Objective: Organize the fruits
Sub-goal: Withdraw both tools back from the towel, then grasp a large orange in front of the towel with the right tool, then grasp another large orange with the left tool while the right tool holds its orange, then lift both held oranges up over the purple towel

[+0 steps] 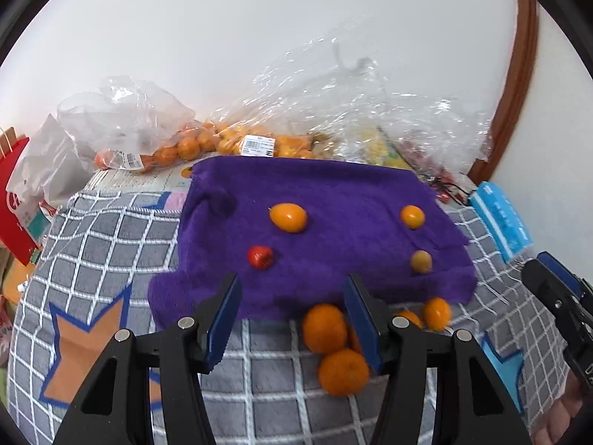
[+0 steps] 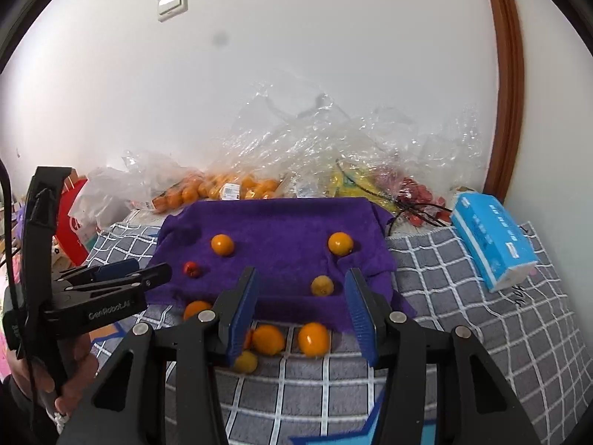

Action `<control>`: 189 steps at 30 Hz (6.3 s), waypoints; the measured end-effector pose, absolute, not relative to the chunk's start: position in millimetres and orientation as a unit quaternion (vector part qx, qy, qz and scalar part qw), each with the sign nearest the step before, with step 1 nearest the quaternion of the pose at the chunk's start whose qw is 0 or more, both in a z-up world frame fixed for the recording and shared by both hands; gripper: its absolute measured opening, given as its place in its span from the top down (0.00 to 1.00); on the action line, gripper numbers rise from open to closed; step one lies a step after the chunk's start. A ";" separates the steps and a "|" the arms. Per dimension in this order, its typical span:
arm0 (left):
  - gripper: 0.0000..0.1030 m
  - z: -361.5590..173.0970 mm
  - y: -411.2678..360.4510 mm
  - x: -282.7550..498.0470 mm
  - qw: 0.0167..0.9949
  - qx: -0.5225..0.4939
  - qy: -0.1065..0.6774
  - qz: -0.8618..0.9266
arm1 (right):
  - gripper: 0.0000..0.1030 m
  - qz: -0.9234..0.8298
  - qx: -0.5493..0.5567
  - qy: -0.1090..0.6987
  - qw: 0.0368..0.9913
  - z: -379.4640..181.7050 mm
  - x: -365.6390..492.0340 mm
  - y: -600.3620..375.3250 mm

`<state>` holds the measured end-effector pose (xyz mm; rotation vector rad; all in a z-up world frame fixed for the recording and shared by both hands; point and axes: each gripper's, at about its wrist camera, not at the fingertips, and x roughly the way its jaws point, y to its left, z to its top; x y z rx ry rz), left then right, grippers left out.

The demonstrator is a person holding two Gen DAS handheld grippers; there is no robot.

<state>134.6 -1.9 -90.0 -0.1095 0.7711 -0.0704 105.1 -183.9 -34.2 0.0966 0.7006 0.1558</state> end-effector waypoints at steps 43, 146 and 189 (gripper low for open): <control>0.52 -161.3 39.5 106.4 0.897 -0.054 0.435 -0.051 | 0.64 0.067 0.039 0.423 0.903 -126.2 129.3 -183.2; 0.63 -66.4 30.2 180.3 0.934 -0.066 0.350 -0.040 | 0.69 0.056 0.054 0.345 0.935 -40.8 173.1 -182.9; 0.63 -123.9 49.2 208.1 0.926 -0.106 0.363 -0.018 | 0.69 0.069 0.085 0.422 0.900 -124.5 218.9 -202.5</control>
